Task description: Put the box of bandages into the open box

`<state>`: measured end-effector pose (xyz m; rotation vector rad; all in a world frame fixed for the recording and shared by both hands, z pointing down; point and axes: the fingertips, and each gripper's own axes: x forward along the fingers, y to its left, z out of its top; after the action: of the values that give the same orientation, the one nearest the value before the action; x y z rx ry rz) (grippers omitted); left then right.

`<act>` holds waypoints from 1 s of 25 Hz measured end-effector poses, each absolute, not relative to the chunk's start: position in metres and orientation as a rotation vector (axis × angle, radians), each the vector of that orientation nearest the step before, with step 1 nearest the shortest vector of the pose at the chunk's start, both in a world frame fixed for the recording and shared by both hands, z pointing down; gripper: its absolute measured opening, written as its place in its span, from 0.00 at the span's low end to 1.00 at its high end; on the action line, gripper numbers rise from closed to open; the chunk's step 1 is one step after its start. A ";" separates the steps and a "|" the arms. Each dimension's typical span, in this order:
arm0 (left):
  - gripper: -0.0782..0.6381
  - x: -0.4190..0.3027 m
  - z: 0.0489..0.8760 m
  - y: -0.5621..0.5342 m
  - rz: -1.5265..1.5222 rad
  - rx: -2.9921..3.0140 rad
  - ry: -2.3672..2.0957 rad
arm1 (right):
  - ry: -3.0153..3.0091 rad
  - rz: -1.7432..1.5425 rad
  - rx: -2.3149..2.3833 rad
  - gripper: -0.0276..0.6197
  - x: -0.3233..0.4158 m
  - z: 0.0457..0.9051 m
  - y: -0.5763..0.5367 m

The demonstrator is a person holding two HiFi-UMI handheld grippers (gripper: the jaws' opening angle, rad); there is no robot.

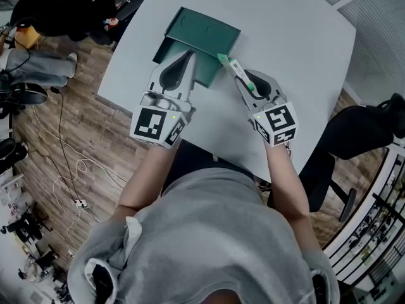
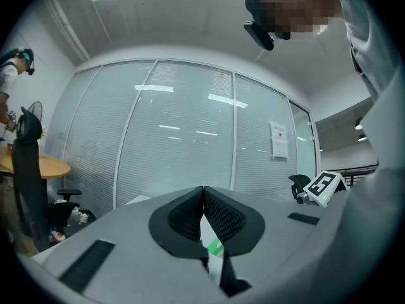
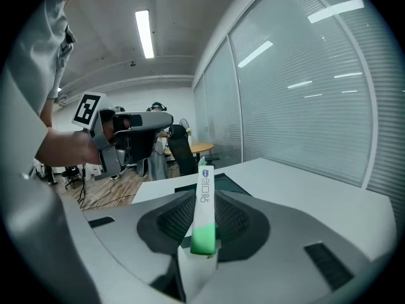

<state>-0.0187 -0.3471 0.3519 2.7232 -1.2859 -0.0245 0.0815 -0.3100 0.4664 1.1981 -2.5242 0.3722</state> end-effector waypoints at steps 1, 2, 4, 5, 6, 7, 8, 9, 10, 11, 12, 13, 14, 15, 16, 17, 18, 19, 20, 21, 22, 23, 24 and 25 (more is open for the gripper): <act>0.13 -0.028 0.352 -0.348 -0.021 2.716 -1.310 | -2.533 0.373 1.177 0.22 0.072 0.468 -0.315; 0.13 -0.039 0.353 -0.350 -0.018 2.708 -1.332 | -2.543 0.379 1.156 0.22 0.060 0.469 -0.320; 0.13 -0.061 0.353 -0.353 -0.014 2.685 -1.374 | -2.559 0.394 1.111 0.22 0.035 0.475 -0.332; 0.13 -0.070 0.354 -0.353 -0.012 2.672 -1.395 | -2.566 0.401 1.089 0.22 0.025 0.478 -0.337; 0.13 -0.076 0.355 -0.352 -0.010 2.660 -1.415 | -2.572 0.407 1.068 0.22 0.018 0.482 -0.341; 0.13 -0.079 0.357 -0.349 -0.008 2.648 -1.434 | -2.578 0.412 1.047 0.22 0.013 0.487 -0.344; 0.13 -0.083 0.358 -0.347 -0.005 2.637 -1.453 | -2.582 0.416 1.025 0.22 0.008 0.491 -0.347; 0.13 -0.090 0.359 -0.345 -0.003 2.627 -1.471 | -2.583 0.416 1.004 0.22 0.001 0.496 -0.350; 0.13 -0.098 0.360 -0.343 0.000 2.615 -1.489 | -2.580 0.416 0.983 0.22 -0.008 0.500 -0.353; 0.13 -0.109 0.361 -0.342 0.003 2.602 -1.505 | -2.574 0.414 0.962 0.22 -0.018 0.506 -0.356; 0.13 -0.119 0.363 -0.341 0.005 2.589 -1.520 | -2.563 0.410 0.941 0.22 -0.028 0.512 -0.359; 0.13 -0.127 0.364 -0.340 0.006 2.578 -1.532 | -2.549 0.405 0.921 0.22 -0.036 0.519 -0.361; 0.13 -0.134 0.366 -0.339 0.008 2.568 -1.544 | -2.531 0.397 0.900 0.22 -0.042 0.528 -0.364; 0.13 -0.140 0.367 -0.338 0.011 2.560 -1.555 | -2.510 0.382 0.881 0.22 -0.047 0.536 -0.365; 0.13 -0.145 0.368 -0.337 0.015 2.552 -1.566 | -2.486 0.357 0.863 0.22 -0.051 0.546 -0.367; 0.13 -0.150 0.370 -0.336 0.019 2.543 -1.578 | -2.461 0.326 0.848 0.22 -0.055 0.554 -0.369; 0.13 -0.155 0.372 -0.335 0.023 2.533 -1.589 | -2.437 0.294 0.834 0.22 -0.057 0.563 -0.371; 0.13 -0.161 0.374 -0.335 0.027 2.523 -1.599 | -2.413 0.264 0.824 0.22 -0.060 0.570 -0.372; 0.13 -0.166 0.376 -0.334 0.030 2.512 -1.609 | -2.389 0.234 0.821 0.22 -0.061 0.577 -0.374; 0.13 -0.170 0.378 -0.334 0.032 2.501 -1.618 | -2.363 0.200 0.824 0.22 -0.061 0.583 -0.377; 0.13 -0.174 0.379 -0.333 0.035 2.492 -1.627 | -2.336 0.164 0.828 0.22 -0.061 0.588 -0.379; 0.13 -0.178 0.381 -0.332 0.039 2.485 -1.635 | -2.310 0.129 0.833 0.22 -0.060 0.593 -0.381; 0.13 -0.180 0.383 -0.331 0.045 2.480 -1.641 | -2.288 0.100 0.838 0.22 -0.059 0.596 -0.383; 0.13 -0.182 0.384 -0.330 0.052 2.476 -1.648 | -2.270 0.080 0.843 0.22 -0.059 0.600 -0.385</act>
<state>-0.1822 -0.3300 0.3843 2.4763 -1.6475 0.0517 -0.0585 -0.3848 0.5997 0.8434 -2.2703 0.0803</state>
